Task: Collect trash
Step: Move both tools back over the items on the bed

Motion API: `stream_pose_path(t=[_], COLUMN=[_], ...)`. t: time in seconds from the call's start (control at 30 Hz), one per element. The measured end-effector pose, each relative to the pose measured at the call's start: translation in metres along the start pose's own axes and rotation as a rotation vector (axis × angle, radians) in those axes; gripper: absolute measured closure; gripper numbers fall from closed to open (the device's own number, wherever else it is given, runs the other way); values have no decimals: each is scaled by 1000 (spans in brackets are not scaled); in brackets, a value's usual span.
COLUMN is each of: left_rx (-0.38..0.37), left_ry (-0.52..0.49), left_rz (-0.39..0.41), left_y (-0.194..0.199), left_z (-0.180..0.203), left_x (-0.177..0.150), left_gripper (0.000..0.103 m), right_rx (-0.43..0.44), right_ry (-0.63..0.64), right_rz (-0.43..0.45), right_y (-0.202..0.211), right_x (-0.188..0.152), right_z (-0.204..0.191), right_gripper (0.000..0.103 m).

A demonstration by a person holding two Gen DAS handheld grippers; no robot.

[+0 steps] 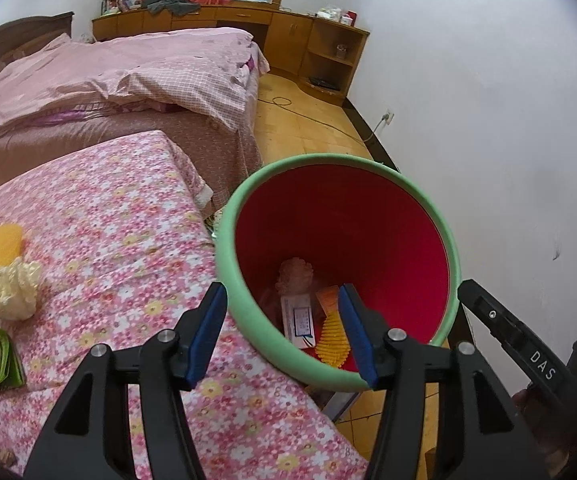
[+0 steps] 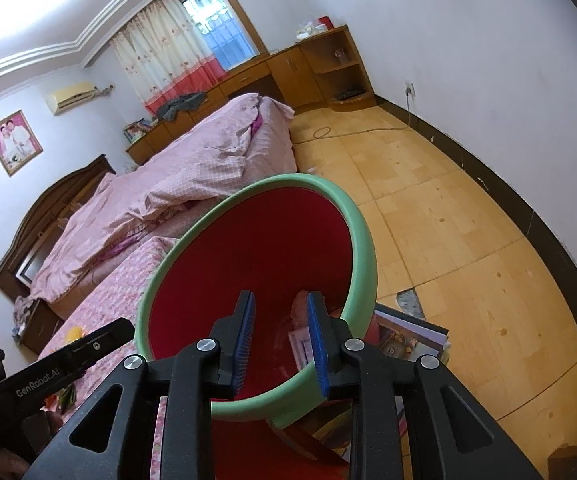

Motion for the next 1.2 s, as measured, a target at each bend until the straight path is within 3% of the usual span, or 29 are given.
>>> stream_pose_path(t=[0.27,0.4,0.53,0.73,0.83,1.2], left_rx=[29,47,69,105,133,234], left_ry=[28,55,74,119,141,226], left_rz=[50,80,105,146,164,200], left_y=[38,60,78,109,124,158], left_z=[-13,-27,-41,-71,-92,-168], left_x=[0,0,-1,-5,-8,-20], left_gripper=[45,45,45,45,45,45], right_rx=[25,47,62,94,110,119], right_ry=[24,33,53,95,112,161], right_rz=[3,-3,-9,-23,-31,-67], right_y=[18,26,33,37,39,33], right_x=[-4,-7,-11,-21,-26,-45], right_z=[-16,-29,-43,-70,-84,-120], right_gripper=[74,64,62,60,51,51])
Point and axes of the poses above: each gripper's, at about its wrist camera, not at the fingertips, and y roughly against the way its jaws point, z to its right, x to its top, the point moved 9 cm from there along -y, roughly the way its jaws point, and after that the axes turned 5 degrees about -x, right-handed, at the moved point
